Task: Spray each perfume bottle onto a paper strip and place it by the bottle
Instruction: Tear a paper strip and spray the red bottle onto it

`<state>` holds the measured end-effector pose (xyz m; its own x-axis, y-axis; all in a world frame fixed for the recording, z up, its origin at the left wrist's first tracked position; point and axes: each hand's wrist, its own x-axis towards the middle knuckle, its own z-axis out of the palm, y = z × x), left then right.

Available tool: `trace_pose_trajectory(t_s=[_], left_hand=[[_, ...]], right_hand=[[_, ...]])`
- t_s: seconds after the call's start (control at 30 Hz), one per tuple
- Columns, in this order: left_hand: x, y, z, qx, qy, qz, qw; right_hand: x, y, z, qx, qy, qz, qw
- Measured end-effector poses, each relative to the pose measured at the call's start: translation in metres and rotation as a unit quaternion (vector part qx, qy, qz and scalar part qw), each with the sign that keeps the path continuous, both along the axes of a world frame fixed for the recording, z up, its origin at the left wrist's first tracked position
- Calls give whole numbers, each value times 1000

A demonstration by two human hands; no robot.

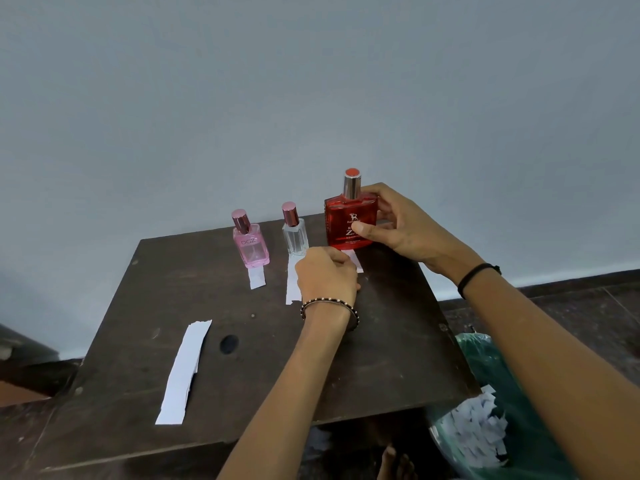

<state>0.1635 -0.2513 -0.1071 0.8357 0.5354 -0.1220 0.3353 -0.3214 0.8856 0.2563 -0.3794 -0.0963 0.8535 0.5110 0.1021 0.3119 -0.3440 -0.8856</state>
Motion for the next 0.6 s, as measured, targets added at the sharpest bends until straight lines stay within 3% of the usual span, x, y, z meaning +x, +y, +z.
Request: trace_pose_trajectory(t_s=[0.23, 0.43, 0.6], left_hand=[[-11, -2, 5, 40, -14, -30, 999], [-34, -1, 9, 43, -10, -62, 997], [-64, 14, 12, 66, -5, -65, 996]], right_hand=[[-23, 0, -15, 2, 51, -98, 994], [-59, 6, -19, -53, 35, -225, 972], [-90, 15, -15, -86, 8, -250, 964]])
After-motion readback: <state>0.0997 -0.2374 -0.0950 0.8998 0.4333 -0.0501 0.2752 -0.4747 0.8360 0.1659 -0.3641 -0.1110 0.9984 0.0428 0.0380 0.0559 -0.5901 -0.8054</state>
